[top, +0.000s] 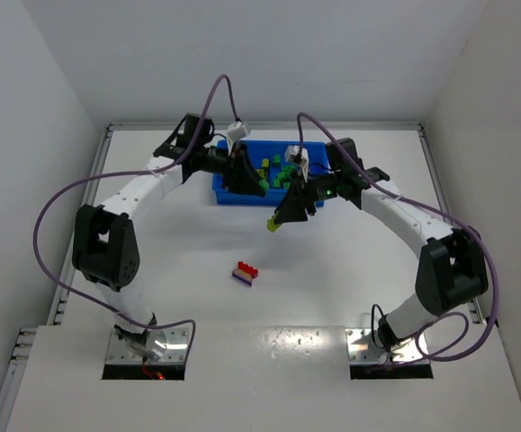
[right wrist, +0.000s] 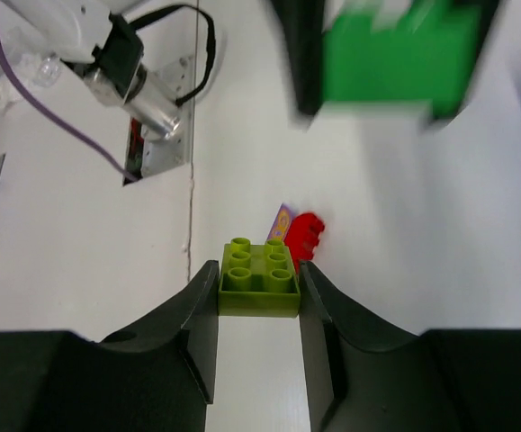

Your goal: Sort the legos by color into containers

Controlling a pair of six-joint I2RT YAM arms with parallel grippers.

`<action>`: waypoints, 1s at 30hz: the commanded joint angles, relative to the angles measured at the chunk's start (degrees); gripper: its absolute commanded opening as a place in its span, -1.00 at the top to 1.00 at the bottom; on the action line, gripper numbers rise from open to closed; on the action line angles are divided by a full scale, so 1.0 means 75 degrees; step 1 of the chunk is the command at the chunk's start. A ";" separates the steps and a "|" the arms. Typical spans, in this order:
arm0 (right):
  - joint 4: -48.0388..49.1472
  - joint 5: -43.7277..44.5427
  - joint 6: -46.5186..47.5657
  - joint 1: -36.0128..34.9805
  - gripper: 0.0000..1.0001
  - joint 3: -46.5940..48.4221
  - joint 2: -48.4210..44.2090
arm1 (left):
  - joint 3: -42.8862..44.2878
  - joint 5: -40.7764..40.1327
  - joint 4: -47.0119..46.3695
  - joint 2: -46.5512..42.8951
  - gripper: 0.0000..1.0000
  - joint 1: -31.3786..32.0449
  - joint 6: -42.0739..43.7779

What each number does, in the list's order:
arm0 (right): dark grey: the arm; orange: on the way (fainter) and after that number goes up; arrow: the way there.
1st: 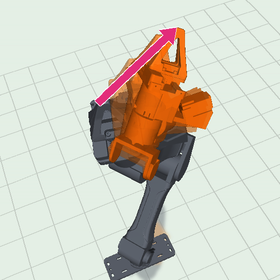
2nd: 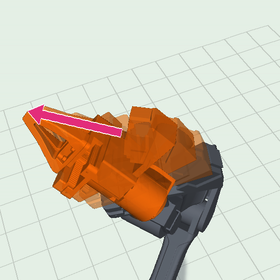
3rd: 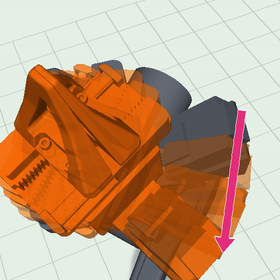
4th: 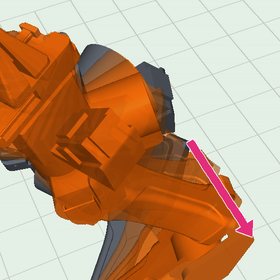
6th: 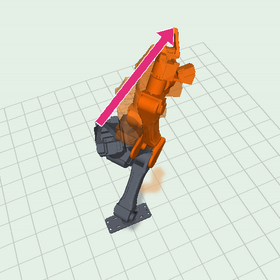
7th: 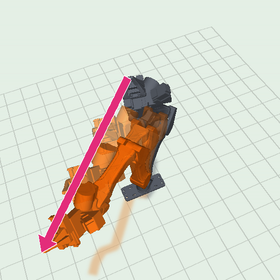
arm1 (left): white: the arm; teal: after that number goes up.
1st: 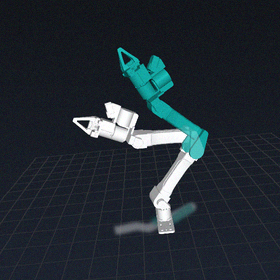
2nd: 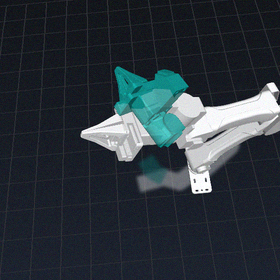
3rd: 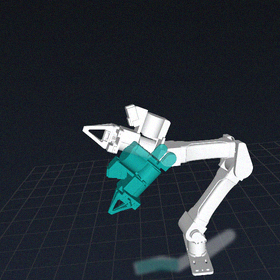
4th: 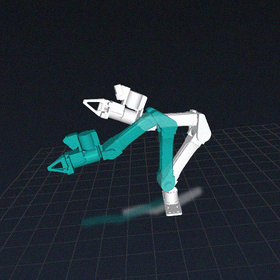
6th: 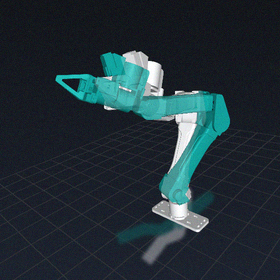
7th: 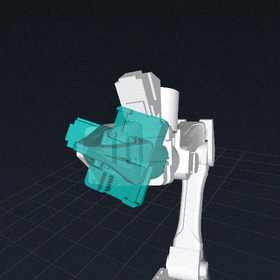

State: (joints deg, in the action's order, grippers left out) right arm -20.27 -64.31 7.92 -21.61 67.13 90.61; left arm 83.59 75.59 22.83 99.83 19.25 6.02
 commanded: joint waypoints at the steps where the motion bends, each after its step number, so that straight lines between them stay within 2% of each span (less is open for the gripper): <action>1: -0.0589 -0.0027 0.0865 0.0079 1.00 -0.0302 -0.0502 | 0.0689 -0.0094 -0.0477 0.0211 0.77 -0.0303 0.0205; 6: -0.0520 0.0254 0.0865 0.0243 1.00 -0.0631 -0.0808 | 0.0925 -0.1615 -0.1529 0.0563 0.77 -0.0211 -0.0485; 8: -0.0520 0.0442 0.0865 0.0244 1.00 -0.0631 -0.0890 | 0.1274 -0.2306 -0.1603 0.1066 0.77 -0.0118 -0.0708; 11: -0.0240 0.0887 0.0784 0.0326 1.00 -0.0631 -0.1042 | 0.1487 -0.2695 -0.1941 0.1547 0.77 -0.0117 -0.1234; 16: 0.1269 0.1835 0.0082 0.0256 1.00 -0.0188 -0.0435 | 0.0690 -0.2977 -0.4306 0.1244 0.77 -0.0280 -0.2501; 20: 0.1929 0.2083 -0.0469 0.0256 1.00 0.0832 0.0865 | 0.1088 -0.3702 -0.3609 0.1348 0.77 -0.0363 -0.2257; 23: 0.2070 0.1802 -0.1020 0.0326 1.00 0.1711 0.1815 | 0.1650 -0.3961 -0.3385 0.1816 0.77 -0.0281 -0.1999; 28: 0.2140 0.1649 -0.1103 0.0396 1.00 0.1936 0.2099 | 0.2927 -0.4722 -0.2774 0.2859 0.77 0.0258 -0.1494; 30: 0.2222 0.1649 -0.1185 0.0396 1.00 0.1632 0.1935 | 0.3231 -0.4932 -0.2774 0.3363 0.77 0.0364 -0.1494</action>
State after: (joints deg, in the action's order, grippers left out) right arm -7.68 -50.37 0.80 -18.85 78.63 107.44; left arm 105.23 42.39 0.62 120.49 19.97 -6.98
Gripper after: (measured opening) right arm 0.356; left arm 0.413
